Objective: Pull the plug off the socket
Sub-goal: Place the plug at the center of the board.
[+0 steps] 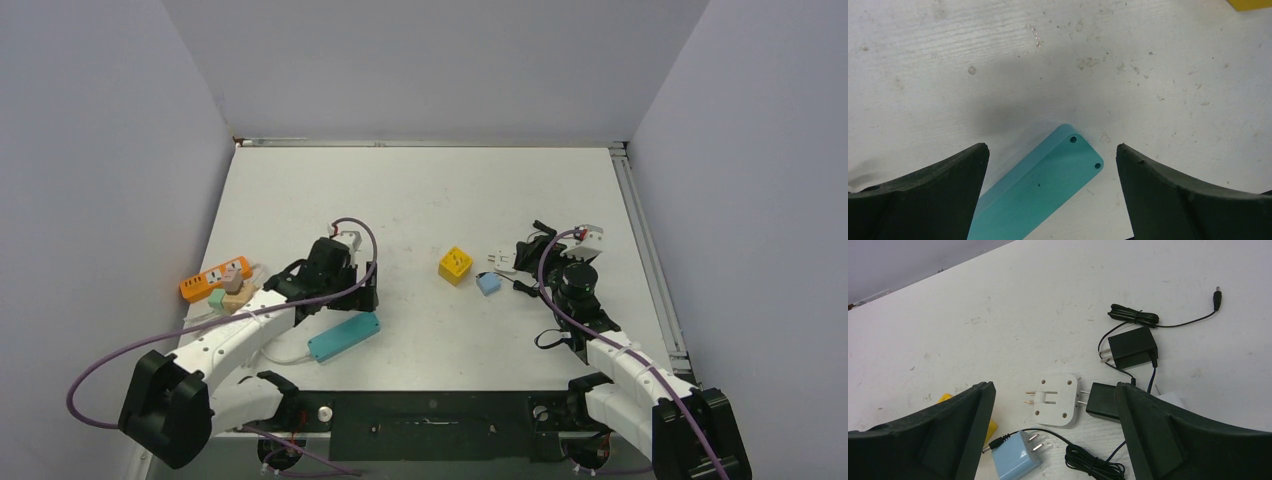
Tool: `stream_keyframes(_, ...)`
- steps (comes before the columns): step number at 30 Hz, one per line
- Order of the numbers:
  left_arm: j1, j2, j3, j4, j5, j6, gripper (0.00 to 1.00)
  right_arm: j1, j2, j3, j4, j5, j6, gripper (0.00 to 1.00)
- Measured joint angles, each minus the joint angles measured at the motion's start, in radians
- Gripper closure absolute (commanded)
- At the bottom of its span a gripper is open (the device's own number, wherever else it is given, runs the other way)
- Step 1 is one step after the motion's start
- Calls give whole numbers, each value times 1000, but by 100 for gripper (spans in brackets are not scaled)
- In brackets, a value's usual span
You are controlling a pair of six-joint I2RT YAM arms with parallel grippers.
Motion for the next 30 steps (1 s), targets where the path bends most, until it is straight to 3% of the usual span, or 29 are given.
stream_keyframes(7,-8,74,-17,-16,47,5,4,0,0,0,0,0,0,3)
stream_keyframes(16,-123,147,-18,-23,55,3,4,0,0,0,0,0,1,3)
stream_keyframes(30,-320,222,26,-100,-87,-64,4,0,0,0,-1,1,5,1)
